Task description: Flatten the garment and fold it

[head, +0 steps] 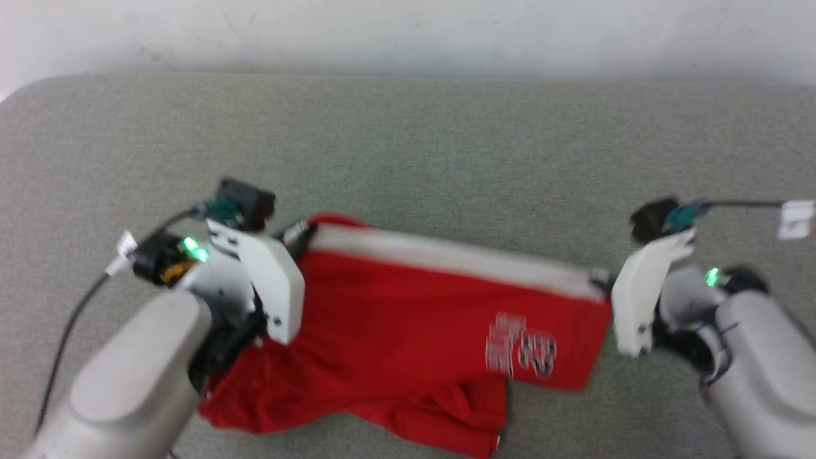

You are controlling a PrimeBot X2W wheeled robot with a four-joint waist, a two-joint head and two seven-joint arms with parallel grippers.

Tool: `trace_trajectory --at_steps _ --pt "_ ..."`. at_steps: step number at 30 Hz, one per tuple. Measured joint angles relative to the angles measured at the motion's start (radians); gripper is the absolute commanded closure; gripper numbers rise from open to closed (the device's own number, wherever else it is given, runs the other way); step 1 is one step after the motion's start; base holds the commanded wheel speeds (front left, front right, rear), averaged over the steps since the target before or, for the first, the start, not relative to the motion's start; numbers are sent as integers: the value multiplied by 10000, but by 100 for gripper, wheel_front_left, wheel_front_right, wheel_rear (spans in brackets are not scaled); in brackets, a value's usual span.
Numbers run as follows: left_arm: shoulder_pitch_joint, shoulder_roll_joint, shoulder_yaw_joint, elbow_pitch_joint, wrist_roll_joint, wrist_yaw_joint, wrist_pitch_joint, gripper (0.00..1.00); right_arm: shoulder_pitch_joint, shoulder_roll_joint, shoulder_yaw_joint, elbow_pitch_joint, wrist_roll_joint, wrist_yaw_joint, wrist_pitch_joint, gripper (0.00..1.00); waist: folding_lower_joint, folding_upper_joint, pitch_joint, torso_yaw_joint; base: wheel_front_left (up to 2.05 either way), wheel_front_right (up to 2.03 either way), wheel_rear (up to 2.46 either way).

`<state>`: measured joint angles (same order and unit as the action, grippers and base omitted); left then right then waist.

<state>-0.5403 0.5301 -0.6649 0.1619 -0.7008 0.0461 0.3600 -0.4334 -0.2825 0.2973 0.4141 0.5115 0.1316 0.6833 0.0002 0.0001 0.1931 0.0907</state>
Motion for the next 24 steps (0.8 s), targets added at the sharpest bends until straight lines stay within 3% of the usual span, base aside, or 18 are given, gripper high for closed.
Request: trace_trajectory --at_steps 7,11,16,24 --pt "-1858 -274 884 558 219 -107 -1371 100 -2048 -447 -869 -754 -1164 12 -1509 100 -1 0 -73 -269 0 0 0" --pt "-3481 -805 1304 1818 261 -431 -2266 100 -3602 -194 -1546 -477 -1768 15 -2326 100 0 0 141 -384 0 0 0" --pt "-5646 -1386 1814 3534 433 -646 -3795 100 -5786 270 -2251 163 -2577 23 -4180 100 1 -1 552 -549 0 0 0" --pt "-7878 -1894 1994 5720 1185 -685 -5779 100 -7893 543 -2075 1210 -3476 23 -6669 100 0 -1 1281 -787 0 0 0"
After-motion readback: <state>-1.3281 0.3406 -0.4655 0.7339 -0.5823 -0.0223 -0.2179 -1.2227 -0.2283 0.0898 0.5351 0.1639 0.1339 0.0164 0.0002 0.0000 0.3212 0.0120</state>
